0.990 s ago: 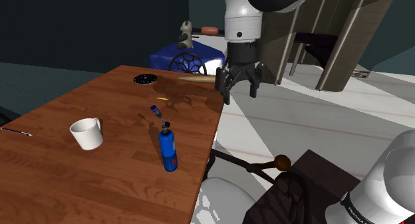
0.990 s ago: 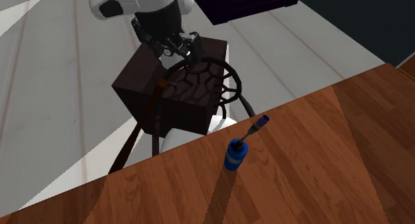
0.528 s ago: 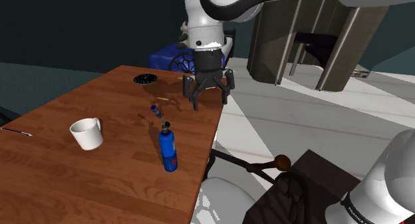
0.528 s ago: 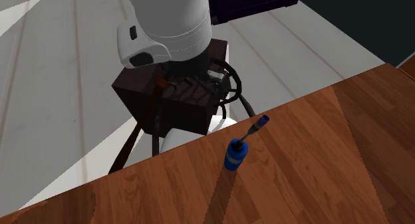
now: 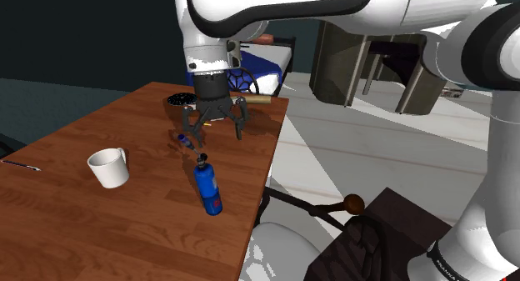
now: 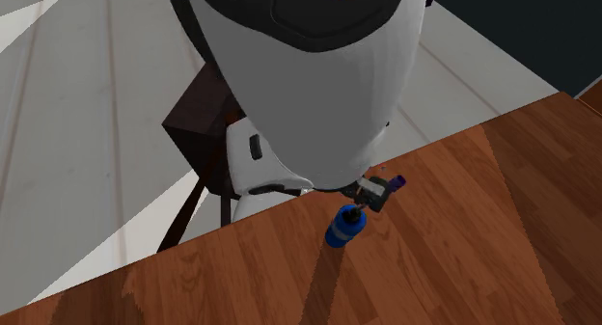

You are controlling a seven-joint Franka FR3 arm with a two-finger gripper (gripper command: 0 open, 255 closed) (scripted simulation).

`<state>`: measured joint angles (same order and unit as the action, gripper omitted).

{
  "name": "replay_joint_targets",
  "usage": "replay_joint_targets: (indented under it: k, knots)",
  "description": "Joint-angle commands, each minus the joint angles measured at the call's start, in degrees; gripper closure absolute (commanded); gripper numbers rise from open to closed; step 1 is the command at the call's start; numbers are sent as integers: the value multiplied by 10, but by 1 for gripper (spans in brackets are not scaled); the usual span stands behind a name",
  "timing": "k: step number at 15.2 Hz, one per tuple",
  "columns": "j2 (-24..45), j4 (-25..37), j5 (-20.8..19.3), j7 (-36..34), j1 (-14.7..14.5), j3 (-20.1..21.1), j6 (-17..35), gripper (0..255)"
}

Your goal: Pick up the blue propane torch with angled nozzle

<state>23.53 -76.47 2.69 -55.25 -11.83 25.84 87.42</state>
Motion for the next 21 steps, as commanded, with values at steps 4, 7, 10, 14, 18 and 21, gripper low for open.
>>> replay_joint_targets:
  k: [4, 7, 10, 14, 18, 21]
  knots:
    - [95, 113, -19, -34, -38, -4, -26, 0]
    - [92, 84, -18, -30, -34, -5, -1, 0]
    - [90, 54, -18, -26, -31, -6, 27, 0]
    - [92, 58, -18, -27, -32, -6, 26, 255]
    - [92, 58, -18, -27, -32, -6, 26, 255]
    - [93, 59, -19, -27, -32, -6, 25, 255]
